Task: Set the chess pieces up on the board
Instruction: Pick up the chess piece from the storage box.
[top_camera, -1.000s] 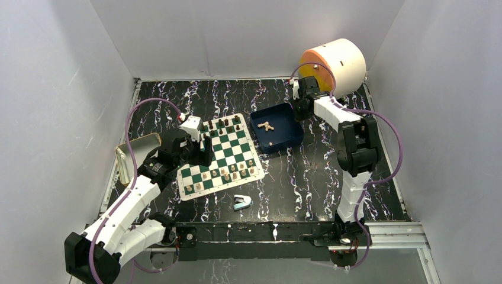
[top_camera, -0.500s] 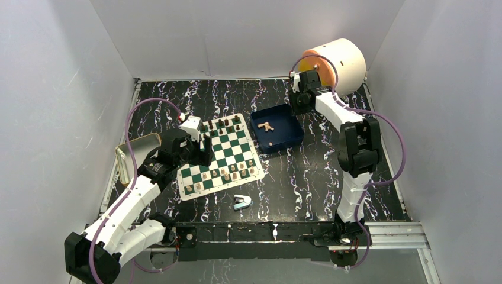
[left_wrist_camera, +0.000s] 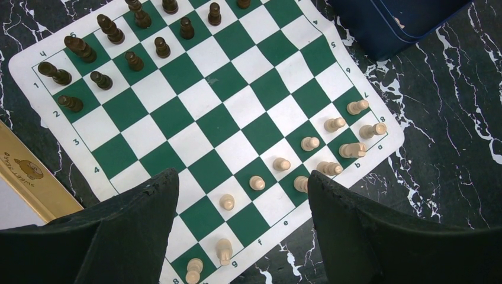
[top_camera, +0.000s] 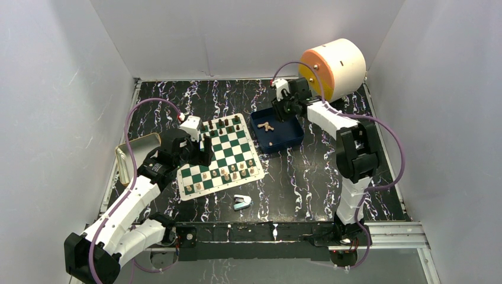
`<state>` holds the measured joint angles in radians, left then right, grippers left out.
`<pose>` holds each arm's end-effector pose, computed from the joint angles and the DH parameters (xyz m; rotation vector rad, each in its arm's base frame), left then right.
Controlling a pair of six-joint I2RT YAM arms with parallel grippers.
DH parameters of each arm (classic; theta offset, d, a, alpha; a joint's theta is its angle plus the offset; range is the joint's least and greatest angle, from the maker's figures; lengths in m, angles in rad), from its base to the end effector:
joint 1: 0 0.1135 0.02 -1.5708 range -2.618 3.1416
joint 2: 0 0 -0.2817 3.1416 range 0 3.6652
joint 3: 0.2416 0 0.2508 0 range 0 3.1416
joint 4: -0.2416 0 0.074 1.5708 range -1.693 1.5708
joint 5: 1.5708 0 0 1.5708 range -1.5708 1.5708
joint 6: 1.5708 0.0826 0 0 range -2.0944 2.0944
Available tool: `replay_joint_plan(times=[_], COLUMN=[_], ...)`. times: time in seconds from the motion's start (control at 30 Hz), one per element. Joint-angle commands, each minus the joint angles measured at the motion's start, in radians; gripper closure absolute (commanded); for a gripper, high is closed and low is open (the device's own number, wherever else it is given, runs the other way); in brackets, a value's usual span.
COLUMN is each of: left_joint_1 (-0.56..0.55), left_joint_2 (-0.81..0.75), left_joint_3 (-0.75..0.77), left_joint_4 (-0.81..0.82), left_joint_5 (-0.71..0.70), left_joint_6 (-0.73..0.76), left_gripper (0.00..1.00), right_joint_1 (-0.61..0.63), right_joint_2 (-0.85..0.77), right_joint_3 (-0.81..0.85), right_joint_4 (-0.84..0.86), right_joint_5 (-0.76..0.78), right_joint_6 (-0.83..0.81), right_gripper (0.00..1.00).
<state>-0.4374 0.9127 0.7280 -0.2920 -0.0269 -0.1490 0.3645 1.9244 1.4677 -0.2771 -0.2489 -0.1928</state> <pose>0.2158 -0.0985 0.2788 0.2799 2.0452 -0.3368 0.4384 0.1890 0.2211 -0.7563 2.1781 0.3747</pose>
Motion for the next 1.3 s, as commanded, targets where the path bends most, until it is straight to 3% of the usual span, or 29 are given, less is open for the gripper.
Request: replay_joint_plan(times=[0.0,0.67,0.93,1.27], left_joint_1=[0.003,0.003,0.003,0.003], left_joint_2=[-0.009,-0.001,0.000,0.003], left_joint_3=[0.002,0.004,0.003,0.004], left_joint_4=[0.006,0.006,0.006,0.007], left_joint_5=[-0.020,-0.026,-0.030,-0.030], left_joint_6=[0.014,0.017,0.018,0.010], left_gripper=[0.24,0.24,0.24,0.26], right_joint_1=[0.050,0.106,0.107,0.108], right_joint_2=[0.038,0.152,0.174,0.080], right_joint_3=[0.012,0.044,0.041,0.032], right_joint_4=[0.078,0.064,0.072,0.045], right_joint_5=[-0.047,0.057,0.053,0.089], right_joint_6=[-0.142,-0.287,-0.296,-0.201], right_gripper=[0.62,0.57,0.62,0.79])
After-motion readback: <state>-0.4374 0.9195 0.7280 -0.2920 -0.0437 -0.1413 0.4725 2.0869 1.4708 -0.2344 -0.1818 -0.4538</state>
